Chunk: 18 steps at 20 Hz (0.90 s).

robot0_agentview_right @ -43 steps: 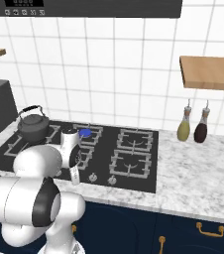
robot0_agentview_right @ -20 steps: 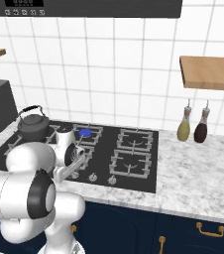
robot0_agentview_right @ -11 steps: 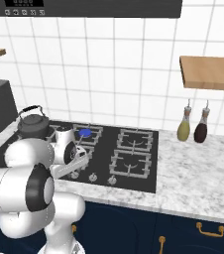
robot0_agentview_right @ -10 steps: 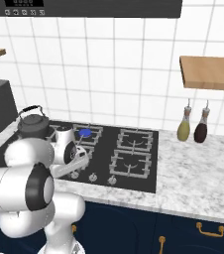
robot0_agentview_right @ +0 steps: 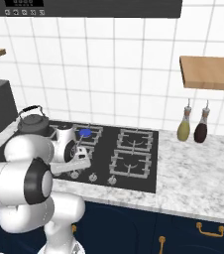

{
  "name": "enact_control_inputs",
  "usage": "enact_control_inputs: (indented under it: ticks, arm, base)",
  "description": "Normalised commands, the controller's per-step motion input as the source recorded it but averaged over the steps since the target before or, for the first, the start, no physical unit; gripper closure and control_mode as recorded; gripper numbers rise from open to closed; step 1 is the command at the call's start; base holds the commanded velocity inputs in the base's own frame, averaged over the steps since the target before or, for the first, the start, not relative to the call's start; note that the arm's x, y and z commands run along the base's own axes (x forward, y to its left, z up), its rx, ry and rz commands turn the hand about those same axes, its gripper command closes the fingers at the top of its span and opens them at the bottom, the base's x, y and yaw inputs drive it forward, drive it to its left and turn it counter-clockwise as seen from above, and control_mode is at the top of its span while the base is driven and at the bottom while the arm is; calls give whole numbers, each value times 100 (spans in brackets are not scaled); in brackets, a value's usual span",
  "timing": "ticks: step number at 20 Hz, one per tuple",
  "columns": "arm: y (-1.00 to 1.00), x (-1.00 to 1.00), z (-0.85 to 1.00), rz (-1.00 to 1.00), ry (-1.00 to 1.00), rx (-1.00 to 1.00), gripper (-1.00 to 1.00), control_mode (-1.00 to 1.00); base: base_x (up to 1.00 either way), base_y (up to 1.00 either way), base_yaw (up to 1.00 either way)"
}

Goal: Turn off the rear center burner of the stove.

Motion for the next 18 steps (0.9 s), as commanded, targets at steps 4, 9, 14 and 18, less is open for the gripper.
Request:
enact_control_inputs:
  ticks: [4, 9, 14, 18]
  arm:
    - [0, 0, 0, -36, 0, 0, 100, -100]
    - [0, 0, 0, -36, 0, 0, 100, -100]
    - [0, 0, 0, -36, 0, 0, 100, -100]
    - [0, 0, 0, -35, 1, 0, 100, -100]
  base:
    - [0, 0, 0]
    - [0, 0, 0]
    - [0, 0, 0]
    - [0, 0, 0]
